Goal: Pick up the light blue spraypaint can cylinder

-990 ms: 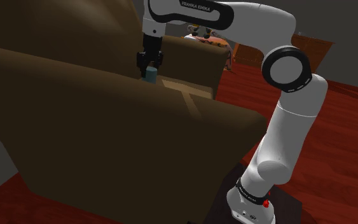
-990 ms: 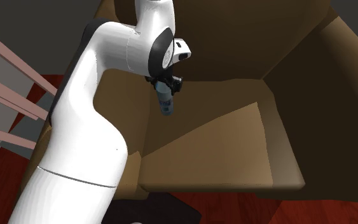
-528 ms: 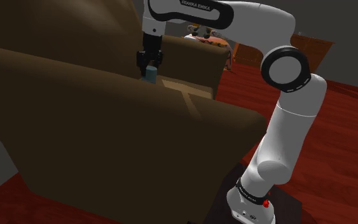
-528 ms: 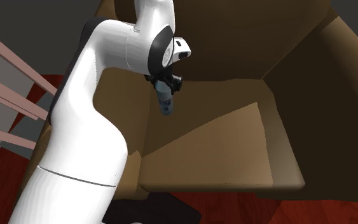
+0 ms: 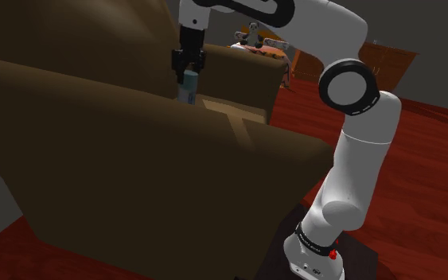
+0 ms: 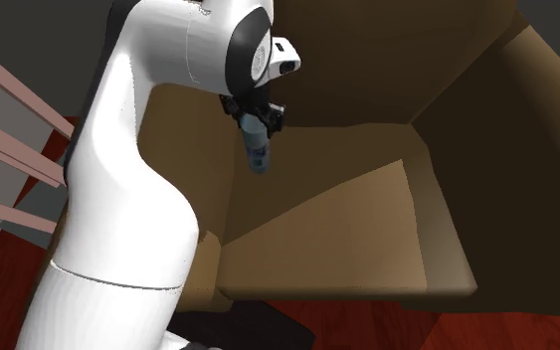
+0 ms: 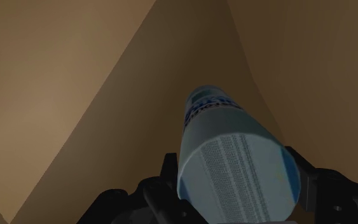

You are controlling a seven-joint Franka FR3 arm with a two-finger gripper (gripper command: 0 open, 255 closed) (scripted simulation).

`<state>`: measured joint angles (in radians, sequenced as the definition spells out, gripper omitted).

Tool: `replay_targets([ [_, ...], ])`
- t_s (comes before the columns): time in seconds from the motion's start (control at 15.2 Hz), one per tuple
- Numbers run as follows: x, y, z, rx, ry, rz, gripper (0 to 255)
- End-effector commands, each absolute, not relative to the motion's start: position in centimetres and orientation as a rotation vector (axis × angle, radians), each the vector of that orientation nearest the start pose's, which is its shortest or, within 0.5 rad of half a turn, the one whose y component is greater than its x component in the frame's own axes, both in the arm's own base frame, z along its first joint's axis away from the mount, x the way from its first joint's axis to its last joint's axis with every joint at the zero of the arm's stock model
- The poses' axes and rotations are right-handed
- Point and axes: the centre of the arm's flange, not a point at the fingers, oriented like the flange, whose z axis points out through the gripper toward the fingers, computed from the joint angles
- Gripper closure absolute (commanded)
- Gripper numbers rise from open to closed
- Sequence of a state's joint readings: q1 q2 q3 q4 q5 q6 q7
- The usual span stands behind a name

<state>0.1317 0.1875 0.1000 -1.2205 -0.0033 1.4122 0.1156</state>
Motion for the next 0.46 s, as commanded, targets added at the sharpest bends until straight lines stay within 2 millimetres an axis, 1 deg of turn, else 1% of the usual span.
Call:
replay_targets([
  [0.0,57.9,12.9,67.6,-3.12,-0.177,-0.005,255],
  [0.26,57.9,12.9,69.7,-3.12,-0.177,-0.005,255],
  [0.4,57.9,12.9,69.8,-3.12,-0.177,-0.005,255],
])
